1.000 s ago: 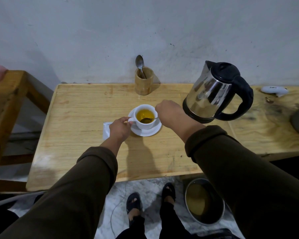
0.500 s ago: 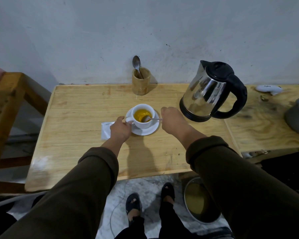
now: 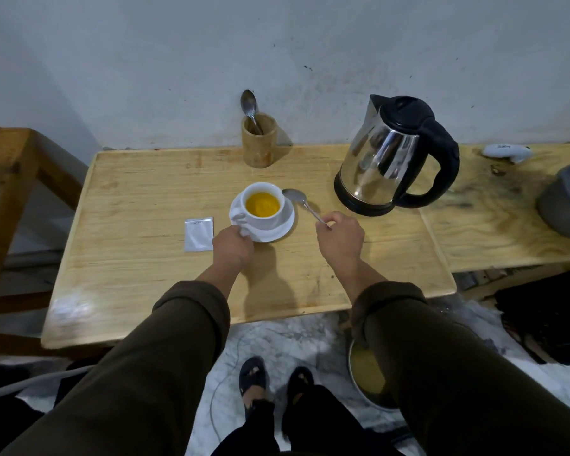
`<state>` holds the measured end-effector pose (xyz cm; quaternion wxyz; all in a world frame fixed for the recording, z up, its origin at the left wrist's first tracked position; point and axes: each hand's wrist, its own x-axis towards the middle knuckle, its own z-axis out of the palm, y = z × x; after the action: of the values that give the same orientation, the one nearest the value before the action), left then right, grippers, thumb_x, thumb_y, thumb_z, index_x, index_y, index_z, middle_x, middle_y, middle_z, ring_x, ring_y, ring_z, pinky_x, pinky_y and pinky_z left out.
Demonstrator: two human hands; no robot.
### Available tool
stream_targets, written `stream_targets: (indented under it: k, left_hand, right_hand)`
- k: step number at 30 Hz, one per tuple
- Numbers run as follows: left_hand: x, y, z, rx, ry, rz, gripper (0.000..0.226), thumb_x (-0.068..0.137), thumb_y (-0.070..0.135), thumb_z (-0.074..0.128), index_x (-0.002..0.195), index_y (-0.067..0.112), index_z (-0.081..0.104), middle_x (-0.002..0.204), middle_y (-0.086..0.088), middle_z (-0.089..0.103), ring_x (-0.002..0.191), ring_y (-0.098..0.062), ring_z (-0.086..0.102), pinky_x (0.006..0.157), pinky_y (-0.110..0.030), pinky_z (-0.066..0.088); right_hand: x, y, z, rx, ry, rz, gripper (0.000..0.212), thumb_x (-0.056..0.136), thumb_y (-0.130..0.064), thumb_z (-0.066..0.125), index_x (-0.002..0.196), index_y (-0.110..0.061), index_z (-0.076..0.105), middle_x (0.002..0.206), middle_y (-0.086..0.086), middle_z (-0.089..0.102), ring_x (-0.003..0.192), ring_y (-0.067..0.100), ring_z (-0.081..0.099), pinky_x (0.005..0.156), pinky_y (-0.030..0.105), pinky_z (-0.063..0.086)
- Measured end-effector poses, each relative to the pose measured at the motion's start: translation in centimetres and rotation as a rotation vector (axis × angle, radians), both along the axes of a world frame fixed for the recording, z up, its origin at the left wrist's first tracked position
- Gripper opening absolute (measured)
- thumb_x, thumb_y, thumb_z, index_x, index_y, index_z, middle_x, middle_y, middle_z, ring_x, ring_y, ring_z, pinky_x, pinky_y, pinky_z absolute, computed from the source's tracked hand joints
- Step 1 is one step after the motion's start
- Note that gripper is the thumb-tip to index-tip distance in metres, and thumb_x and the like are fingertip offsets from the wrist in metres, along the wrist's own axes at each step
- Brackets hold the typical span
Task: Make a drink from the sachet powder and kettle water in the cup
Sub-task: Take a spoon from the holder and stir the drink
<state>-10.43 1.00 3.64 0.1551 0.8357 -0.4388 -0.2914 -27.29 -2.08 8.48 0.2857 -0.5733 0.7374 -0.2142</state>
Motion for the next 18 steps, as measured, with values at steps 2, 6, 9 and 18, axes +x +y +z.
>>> stream_targets:
  k: [2, 6, 9, 18]
  left_hand:
    - [-0.4, 0.3, -0.7, -0.028, -0.026, -0.047, 0.032, 0.096, 0.015, 0.037, 0.114, -0.001, 0.059, 0.123, -0.018, 0.060, 0.118, -0.032, 0.053, 0.083, -0.031, 0.038]
    - [-0.6, 1.0, -2.7, -0.074, -0.072, -0.129, 0.044, 0.092, 0.015, 0.042, 0.134, 0.005, 0.048, 0.147, -0.012, 0.042, 0.141, -0.024, 0.031, 0.106, -0.034, 0.037]
    - [-0.8, 1.3, -3.2, -0.011, -0.155, -0.170, 0.054, 0.090, 0.014, 0.043, 0.143, 0.004, 0.035, 0.154, -0.012, 0.028, 0.143, -0.031, 0.023, 0.113, -0.041, 0.033]
    - [-1.5, 1.6, -3.5, -0.009, -0.215, -0.143, 0.059, 0.091, 0.016, 0.044, 0.147, 0.005, 0.027, 0.157, -0.011, 0.022, 0.147, -0.030, 0.014, 0.118, -0.042, 0.026]
  right_hand:
    - [-0.3, 0.4, -1.1, 0.007, -0.042, -0.085, 0.020, 0.089, -0.017, 0.057, 0.105, -0.012, 0.069, 0.112, 0.016, 0.063, 0.102, 0.029, 0.062, 0.072, 0.022, 0.038]
    - [-0.7, 0.8, -2.9, 0.065, -0.090, -0.219, 0.021, 0.089, -0.013, 0.057, 0.107, -0.008, 0.069, 0.119, 0.015, 0.057, 0.100, 0.031, 0.063, 0.076, 0.031, 0.050]
    - [-0.8, 1.0, -4.1, 0.080, -0.099, -0.284, 0.023, 0.090, -0.012, 0.056, 0.109, -0.007, 0.068, 0.122, 0.016, 0.054, 0.104, 0.033, 0.061, 0.090, 0.036, 0.050]
    - [0.2, 1.2, -6.7, 0.124, -0.108, -0.286, 0.024, 0.091, -0.012, 0.053, 0.111, -0.006, 0.065, 0.125, 0.015, 0.051, 0.105, 0.033, 0.059, 0.092, 0.035, 0.045]
